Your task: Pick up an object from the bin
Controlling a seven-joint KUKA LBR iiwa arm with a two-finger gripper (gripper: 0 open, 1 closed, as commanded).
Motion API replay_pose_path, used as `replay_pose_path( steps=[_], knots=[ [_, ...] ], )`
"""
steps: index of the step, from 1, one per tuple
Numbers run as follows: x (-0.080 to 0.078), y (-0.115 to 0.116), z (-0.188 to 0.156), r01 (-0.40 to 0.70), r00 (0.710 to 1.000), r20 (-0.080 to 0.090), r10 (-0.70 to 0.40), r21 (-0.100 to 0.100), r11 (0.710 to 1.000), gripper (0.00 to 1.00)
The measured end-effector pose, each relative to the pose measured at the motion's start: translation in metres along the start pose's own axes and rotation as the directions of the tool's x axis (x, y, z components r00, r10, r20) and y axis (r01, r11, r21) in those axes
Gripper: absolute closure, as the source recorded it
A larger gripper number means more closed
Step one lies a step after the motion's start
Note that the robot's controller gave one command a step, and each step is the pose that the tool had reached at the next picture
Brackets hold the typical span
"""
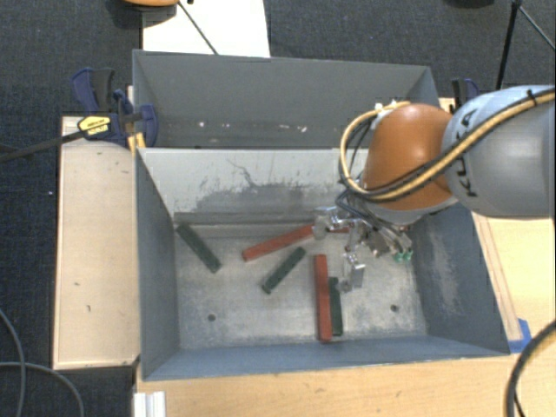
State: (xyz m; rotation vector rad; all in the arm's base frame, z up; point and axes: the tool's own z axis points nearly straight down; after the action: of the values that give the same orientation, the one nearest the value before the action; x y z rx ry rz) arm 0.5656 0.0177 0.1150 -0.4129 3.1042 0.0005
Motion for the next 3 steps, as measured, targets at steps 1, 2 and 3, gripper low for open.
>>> replay_pose_path(
  steps=[1, 2, 3],
  knots=[
    [-0.001, 0.005, 0.03, 0.06, 0.998, -0.012, -0.06, -0.003, 0.998, 0.0],
    [-0.015, 0.016, 0.04, 0.364, 0.931, -0.007, -0.364, -0.004, 0.931, 0.0],
    [-0.002, 0.056, 0.04, 0.48, 0.877, -0.011, -0.48, -0.006, 0.877, 1.0]
  ],
)
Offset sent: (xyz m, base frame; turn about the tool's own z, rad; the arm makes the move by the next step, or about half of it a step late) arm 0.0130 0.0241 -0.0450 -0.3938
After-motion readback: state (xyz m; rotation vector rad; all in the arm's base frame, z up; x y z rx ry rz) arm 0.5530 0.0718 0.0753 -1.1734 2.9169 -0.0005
